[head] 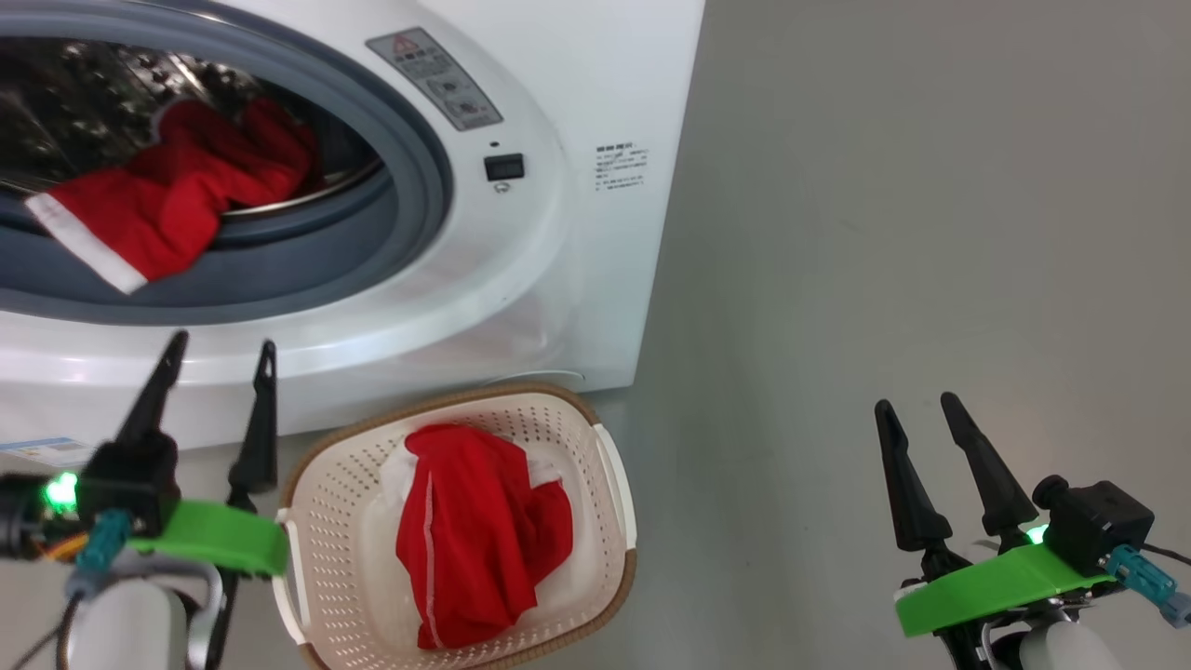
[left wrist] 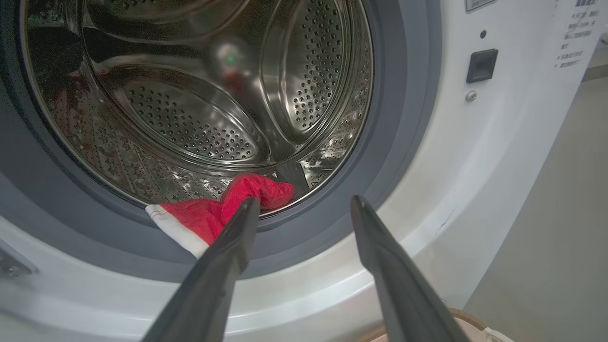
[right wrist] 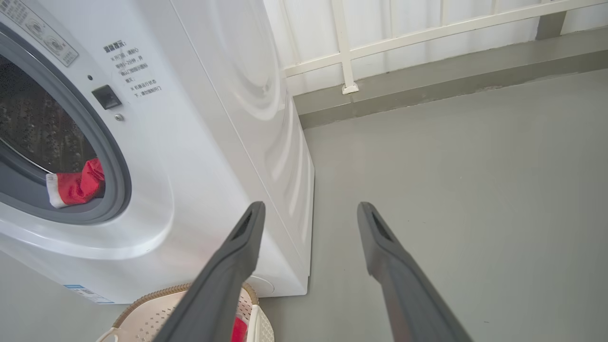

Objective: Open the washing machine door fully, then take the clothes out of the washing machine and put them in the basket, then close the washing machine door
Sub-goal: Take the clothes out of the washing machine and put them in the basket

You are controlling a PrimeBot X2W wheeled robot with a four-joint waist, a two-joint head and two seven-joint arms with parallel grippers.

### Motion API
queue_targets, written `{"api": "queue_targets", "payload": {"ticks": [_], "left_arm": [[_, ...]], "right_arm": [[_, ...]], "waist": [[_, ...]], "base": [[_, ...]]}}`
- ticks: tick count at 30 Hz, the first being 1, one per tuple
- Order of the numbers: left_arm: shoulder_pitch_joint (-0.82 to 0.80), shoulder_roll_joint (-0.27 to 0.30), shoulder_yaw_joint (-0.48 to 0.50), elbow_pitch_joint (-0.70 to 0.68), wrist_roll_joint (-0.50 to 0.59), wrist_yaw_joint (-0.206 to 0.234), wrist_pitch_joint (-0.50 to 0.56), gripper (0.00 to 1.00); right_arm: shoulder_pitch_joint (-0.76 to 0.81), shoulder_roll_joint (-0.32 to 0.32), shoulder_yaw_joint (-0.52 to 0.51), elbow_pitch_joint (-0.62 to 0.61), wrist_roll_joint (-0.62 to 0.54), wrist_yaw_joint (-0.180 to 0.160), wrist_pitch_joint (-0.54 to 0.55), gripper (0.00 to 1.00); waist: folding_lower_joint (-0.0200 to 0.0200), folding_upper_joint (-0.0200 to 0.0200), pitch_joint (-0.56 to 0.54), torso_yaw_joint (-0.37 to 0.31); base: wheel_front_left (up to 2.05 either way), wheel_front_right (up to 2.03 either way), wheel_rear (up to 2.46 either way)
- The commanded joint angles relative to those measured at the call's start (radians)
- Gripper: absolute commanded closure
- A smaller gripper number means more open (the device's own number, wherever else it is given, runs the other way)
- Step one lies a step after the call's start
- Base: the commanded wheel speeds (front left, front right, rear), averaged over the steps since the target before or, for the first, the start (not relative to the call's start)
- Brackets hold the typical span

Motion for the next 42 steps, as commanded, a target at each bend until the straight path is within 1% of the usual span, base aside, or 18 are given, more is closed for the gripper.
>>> {"api": "queue_targets", "payload": {"ticks": [1,9,19,23,36,42], "left_arm": [[-0.037,0.037,0.031,-0.01,0.015,0.011,-0.005,0.0],[-0.193,0.102,0.022,0.126,0.04,0.041,-0.005,0.0],[-0.33,0.189,0.022,0.304,0.041,0.065,-0.005,0.0],[-0.38,0.218,0.016,0.363,0.046,0.079,-0.005,0.0],[-0.523,0.334,-0.016,0.537,0.061,0.103,-0.005,0.0],[-0.572,0.359,-0.033,0.594,0.065,0.107,-0.005,0.0]], "right_arm": [[-0.025,-0.005,0.024,-0.027,0.006,0.005,-0.006,0.0],[-0.055,-0.005,0.031,-0.032,0.012,0.005,-0.006,0.0],[-0.065,-0.005,0.057,-0.037,0.02,0.005,-0.006,0.0],[-0.07,-0.005,0.065,-0.04,0.023,0.005,-0.006,0.0],[-0.088,-0.005,0.092,-0.056,0.037,0.005,-0.006,0.0],[-0.097,-0.005,0.096,-0.059,0.044,0.005,-0.006,0.0]], "waist": [[0.0,0.0,0.029,-0.02],[0.0,0.0,0.079,-0.059],[0.0,0.0,0.108,-0.105],[0.0,0.0,0.125,-0.118],[0.0,0.0,0.195,-0.169],[0.0,0.0,0.221,-0.18]], "base": [[0.0,0.0,0.0],[0.0,0.0,0.0],[0.0,0.0,0.0],[0.0,0.0,0.0],[0.0,0.0,0.0],[0.0,0.0,0.0]]}}
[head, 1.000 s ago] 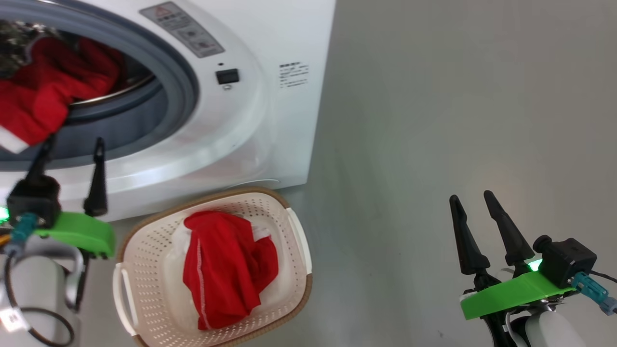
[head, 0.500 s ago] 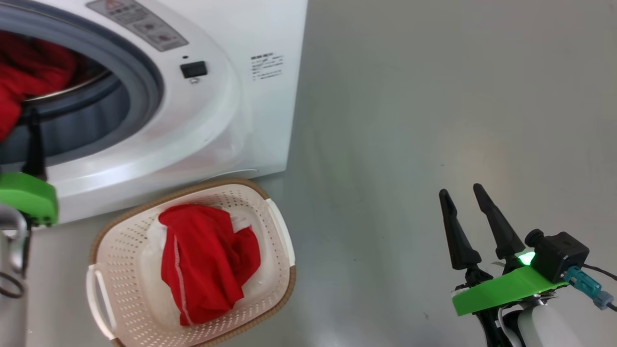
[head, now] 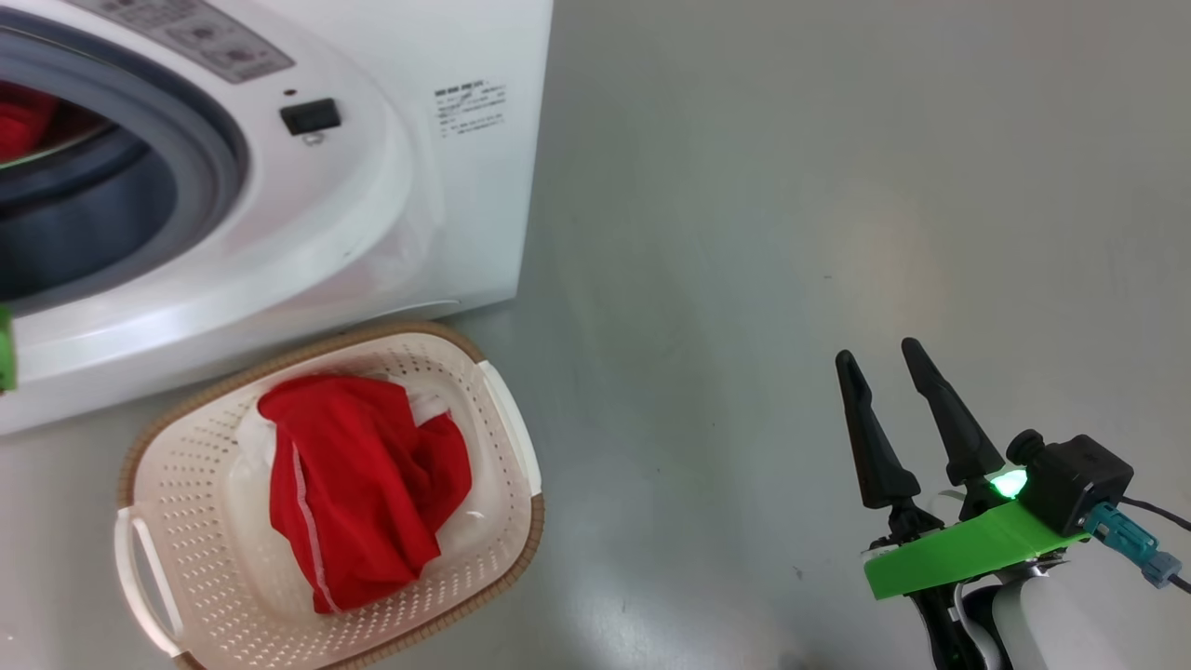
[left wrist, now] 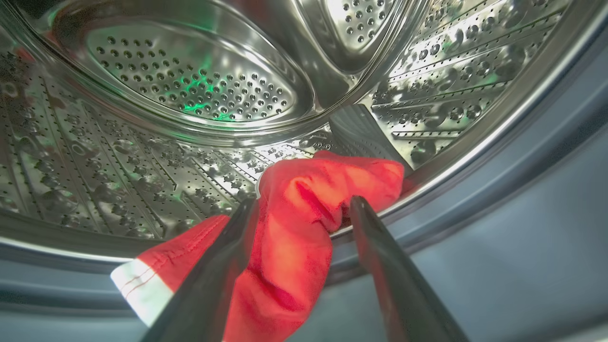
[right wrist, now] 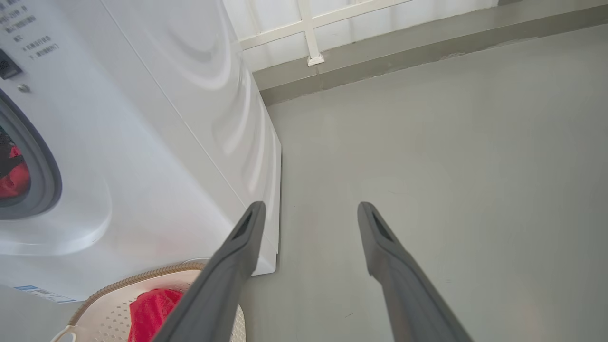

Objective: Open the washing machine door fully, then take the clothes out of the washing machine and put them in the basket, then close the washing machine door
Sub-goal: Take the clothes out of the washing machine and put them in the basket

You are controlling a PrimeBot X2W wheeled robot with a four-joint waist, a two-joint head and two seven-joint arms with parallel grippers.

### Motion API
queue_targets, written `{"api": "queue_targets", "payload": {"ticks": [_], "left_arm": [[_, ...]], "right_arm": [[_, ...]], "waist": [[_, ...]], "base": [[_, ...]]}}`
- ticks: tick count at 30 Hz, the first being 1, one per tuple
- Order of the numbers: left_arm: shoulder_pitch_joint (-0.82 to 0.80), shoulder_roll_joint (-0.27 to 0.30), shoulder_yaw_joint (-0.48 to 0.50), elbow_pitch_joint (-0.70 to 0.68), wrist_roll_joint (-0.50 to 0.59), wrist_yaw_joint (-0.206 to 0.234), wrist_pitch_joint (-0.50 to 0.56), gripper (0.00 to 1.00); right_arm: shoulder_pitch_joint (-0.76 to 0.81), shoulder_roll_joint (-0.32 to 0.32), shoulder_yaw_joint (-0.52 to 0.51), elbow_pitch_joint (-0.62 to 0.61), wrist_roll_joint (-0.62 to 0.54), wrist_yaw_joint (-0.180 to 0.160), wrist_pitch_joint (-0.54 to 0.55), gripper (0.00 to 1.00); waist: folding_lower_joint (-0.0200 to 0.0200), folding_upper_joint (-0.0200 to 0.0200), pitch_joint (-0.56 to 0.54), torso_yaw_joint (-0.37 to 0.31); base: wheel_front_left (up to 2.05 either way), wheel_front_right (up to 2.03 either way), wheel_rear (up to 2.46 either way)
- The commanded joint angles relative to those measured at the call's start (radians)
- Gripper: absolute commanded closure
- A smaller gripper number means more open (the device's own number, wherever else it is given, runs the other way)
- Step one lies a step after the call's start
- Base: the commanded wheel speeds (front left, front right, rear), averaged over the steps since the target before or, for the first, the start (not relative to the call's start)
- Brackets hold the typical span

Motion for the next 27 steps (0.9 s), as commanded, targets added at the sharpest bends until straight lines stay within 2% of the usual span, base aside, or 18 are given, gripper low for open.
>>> {"api": "queue_targets", "payload": {"ticks": [1,15,27], "left_arm": [[-0.023,0.071,0.018,-0.002,0.008,0.012,-0.005,0.0],[-0.121,0.117,-0.043,0.159,0.032,0.034,-0.005,0.0],[-0.191,0.161,-0.074,0.195,0.023,0.018,-0.005,0.0]], "right_arm": [[-0.015,-0.005,0.025,-0.025,0.009,0.005,-0.006,0.0],[-0.029,-0.005,0.029,-0.031,0.024,0.005,-0.006,0.0],[-0.04,-0.005,0.045,-0.034,0.037,0.005,-0.006,0.0]], "waist": [[0.0,0.0,0.016,-0.01],[0.0,0.0,0.042,-0.024],[0.0,0.0,0.069,-0.047]], "base": [[0.0,0.0,0.0],[0.0,0.0,0.0],[0.0,0.0,0.0]]}}
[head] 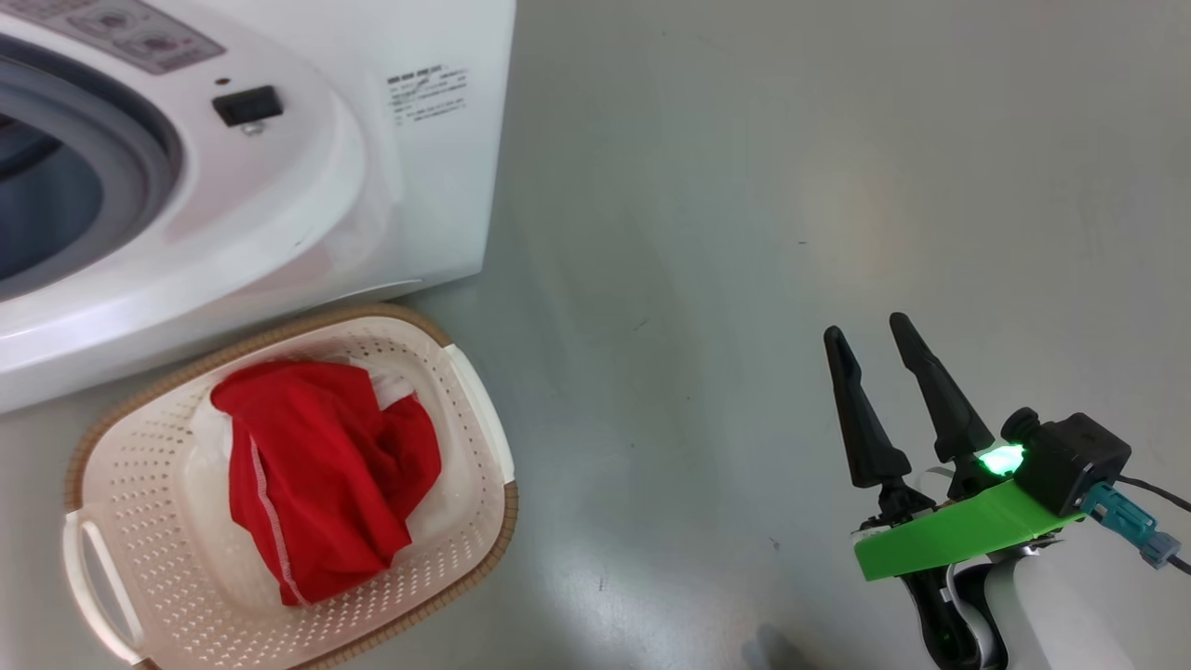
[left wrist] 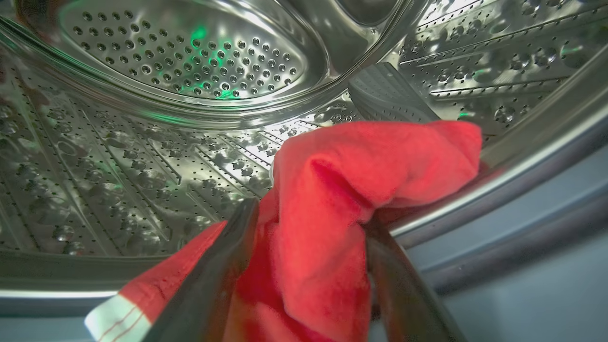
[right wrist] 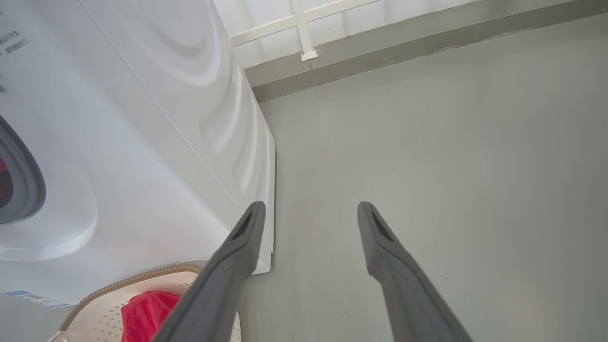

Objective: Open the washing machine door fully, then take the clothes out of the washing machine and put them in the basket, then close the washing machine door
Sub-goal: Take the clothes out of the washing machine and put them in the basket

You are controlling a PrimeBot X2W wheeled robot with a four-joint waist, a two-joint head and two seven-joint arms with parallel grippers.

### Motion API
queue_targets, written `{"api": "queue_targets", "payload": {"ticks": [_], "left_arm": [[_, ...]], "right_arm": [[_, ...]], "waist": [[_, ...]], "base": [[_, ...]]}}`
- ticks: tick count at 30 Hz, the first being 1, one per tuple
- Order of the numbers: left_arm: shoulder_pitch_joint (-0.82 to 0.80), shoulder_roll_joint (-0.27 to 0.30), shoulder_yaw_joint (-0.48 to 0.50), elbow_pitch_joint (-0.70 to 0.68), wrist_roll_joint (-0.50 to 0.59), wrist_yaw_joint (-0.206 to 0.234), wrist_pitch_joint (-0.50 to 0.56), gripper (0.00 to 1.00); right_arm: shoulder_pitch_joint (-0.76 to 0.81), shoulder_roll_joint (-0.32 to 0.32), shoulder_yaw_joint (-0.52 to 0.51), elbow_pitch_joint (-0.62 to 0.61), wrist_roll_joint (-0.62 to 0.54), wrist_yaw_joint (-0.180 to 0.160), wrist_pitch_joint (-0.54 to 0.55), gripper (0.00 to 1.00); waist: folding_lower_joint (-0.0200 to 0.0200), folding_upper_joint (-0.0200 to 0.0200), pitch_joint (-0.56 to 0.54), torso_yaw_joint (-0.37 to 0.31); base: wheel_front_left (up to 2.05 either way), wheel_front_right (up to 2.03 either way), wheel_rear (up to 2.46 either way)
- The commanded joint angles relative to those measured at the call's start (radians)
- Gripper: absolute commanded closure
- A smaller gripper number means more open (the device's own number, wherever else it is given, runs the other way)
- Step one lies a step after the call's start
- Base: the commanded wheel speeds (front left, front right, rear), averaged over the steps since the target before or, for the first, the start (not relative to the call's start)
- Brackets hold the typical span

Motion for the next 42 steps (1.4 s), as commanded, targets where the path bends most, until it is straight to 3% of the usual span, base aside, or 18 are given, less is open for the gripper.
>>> {"api": "queue_targets", "payload": {"ticks": [1,11,12,13,14,16,17,25,33,42], "left_arm": [[-0.021,0.071,0.011,-0.003,-0.001,-0.006,-0.005,0.0],[-0.073,0.091,-0.003,0.082,-0.021,-0.032,-0.005,0.0],[-0.076,0.09,-0.005,0.085,-0.023,-0.033,-0.005,0.25],[-0.076,0.09,-0.005,0.085,-0.023,-0.033,-0.005,0.25],[-0.079,0.089,-0.007,0.085,-0.024,-0.034,-0.005,0.41],[-0.083,0.085,-0.01,0.084,-0.029,-0.036,-0.005,0.94],[-0.084,0.083,-0.009,0.081,-0.033,-0.038,-0.005,1.0],[-0.056,0.049,0.024,0.019,-0.097,-0.041,-0.005,1.0],[0.072,-0.014,0.134,-0.152,-0.213,-0.056,-0.005,1.0],[0.232,-0.105,0.26,-0.338,-0.266,-0.08,-0.005,1.0]], "right_arm": [[-0.001,-0.005,0.022,-0.023,0.01,0.005,-0.006,0.0],[0.001,-0.005,0.03,-0.031,0.021,0.005,-0.006,0.0],[0.002,-0.005,0.03,-0.032,0.021,0.005,-0.006,0.0],[0.002,-0.005,0.03,-0.032,0.021,0.005,-0.006,0.0],[0.002,-0.005,0.029,-0.033,0.021,0.005,-0.006,0.0],[0.003,-0.005,0.026,-0.032,0.021,0.005,-0.006,0.0],[0.003,-0.005,0.025,-0.032,0.02,0.005,-0.006,0.0],[0.002,-0.005,0.017,-0.023,0.012,0.005,-0.006,0.0],[0.008,-0.005,0.009,-0.012,-0.004,0.005,-0.006,0.0],[0.024,-0.005,-0.007,-0.004,-0.022,0.005,-0.006,0.0]], "waist": [[0.0,0.0,0.007,-0.008],[0.0,0.0,0.016,-0.031],[0.0,0.0,0.015,-0.032],[0.0,0.0,0.015,-0.032],[0.0,0.0,0.015,-0.032],[0.0,0.0,0.013,-0.031],[0.0,0.0,0.012,-0.03],[0.0,0.0,-0.012,-0.015],[0.0,0.0,-0.064,0.014],[0.0,0.0,-0.122,0.058]], "base": [[0.0,0.0,0.0],[0.0,0.0,0.0],[0.0,0.0,0.0],[0.0,0.0,0.0],[0.0,0.0,0.0],[0.0,0.0,0.0],[0.0,0.0,0.0],[0.0,0.0,0.0],[0.0,0.0,0.0],[0.0,0.0,0.0]]}}
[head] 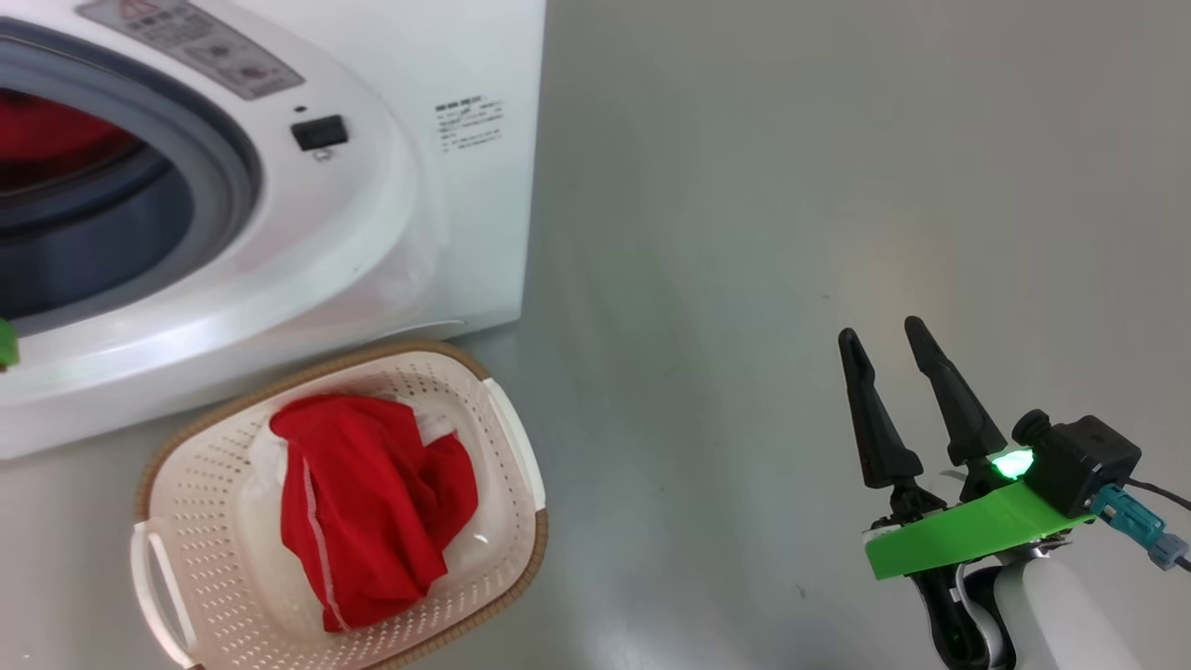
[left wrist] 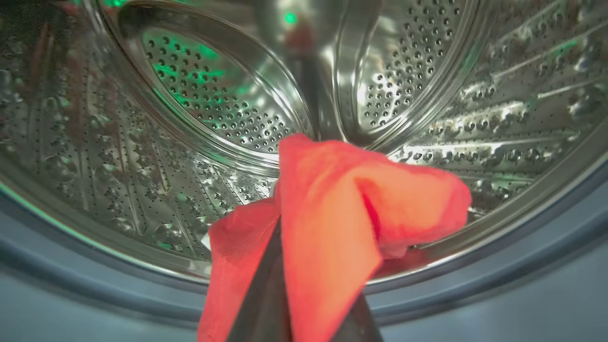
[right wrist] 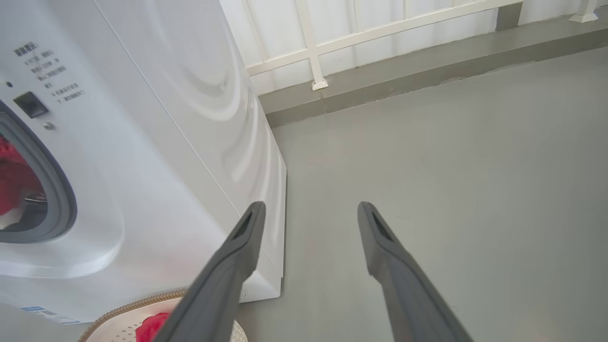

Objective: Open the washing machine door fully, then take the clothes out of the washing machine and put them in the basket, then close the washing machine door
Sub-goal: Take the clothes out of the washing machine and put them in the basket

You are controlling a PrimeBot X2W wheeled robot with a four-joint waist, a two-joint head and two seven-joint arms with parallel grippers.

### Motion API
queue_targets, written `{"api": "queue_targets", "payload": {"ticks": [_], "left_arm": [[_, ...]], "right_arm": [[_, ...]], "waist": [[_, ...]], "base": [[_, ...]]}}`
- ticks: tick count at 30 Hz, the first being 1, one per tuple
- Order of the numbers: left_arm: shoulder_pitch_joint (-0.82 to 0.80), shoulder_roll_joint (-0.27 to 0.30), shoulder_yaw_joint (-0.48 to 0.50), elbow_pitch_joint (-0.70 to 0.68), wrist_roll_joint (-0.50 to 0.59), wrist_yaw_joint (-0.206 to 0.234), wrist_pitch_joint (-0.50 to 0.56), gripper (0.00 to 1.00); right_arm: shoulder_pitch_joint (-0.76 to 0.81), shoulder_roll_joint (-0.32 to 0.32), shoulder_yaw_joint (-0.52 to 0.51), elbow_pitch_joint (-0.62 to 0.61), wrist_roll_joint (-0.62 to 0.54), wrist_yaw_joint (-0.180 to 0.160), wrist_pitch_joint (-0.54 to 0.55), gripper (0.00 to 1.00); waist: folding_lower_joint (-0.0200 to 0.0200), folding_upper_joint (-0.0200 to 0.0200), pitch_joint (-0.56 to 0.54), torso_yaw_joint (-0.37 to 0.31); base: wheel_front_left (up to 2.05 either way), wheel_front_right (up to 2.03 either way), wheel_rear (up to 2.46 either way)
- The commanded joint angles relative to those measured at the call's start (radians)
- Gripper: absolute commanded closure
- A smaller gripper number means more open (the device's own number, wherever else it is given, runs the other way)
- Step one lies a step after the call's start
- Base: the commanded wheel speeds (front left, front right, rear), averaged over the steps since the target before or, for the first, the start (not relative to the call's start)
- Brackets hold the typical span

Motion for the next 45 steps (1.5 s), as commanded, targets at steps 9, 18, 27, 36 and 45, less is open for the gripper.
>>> {"api": "queue_targets", "payload": {"ticks": [9,18,27,36,45], "left_arm": [[0.14,-0.041,0.128,-0.184,-0.005,-0.039,-0.005,1.0],[0.26,-0.128,0.142,-0.353,-0.016,-0.048,-0.005,1.0],[0.397,-0.176,0.114,-0.535,-0.05,-0.049,-0.005,1.0],[0.526,-0.244,0.119,-0.694,-0.093,-0.049,-0.005,1.0],[0.631,-0.291,0.1,-0.847,-0.106,-0.049,-0.005,1.0]], "right_arm": [[0.037,-0.005,0.001,-0.003,-0.014,0.005,-0.006,0.0],[0.061,-0.005,-0.025,0.011,-0.014,0.005,-0.006,0.0],[0.077,-0.005,-0.049,0.014,-0.021,0.005,-0.006,0.0],[0.099,-0.005,-0.067,0.004,-0.029,0.005,-0.006,0.0],[0.116,-0.005,-0.074,0.005,-0.034,0.005,-0.006,0.0]], "waist": [[0.0,0.0,-0.068,0.047],[0.0,0.0,-0.124,0.073],[0.0,0.0,-0.158,0.092],[0.0,0.0,-0.175,0.115],[0.0,0.0,-0.189,0.13]], "base": [[0.0,0.0,0.0],[0.0,0.0,0.0],[0.0,0.0,0.0],[0.0,0.0,0.0],[0.0,0.0,0.0]]}}
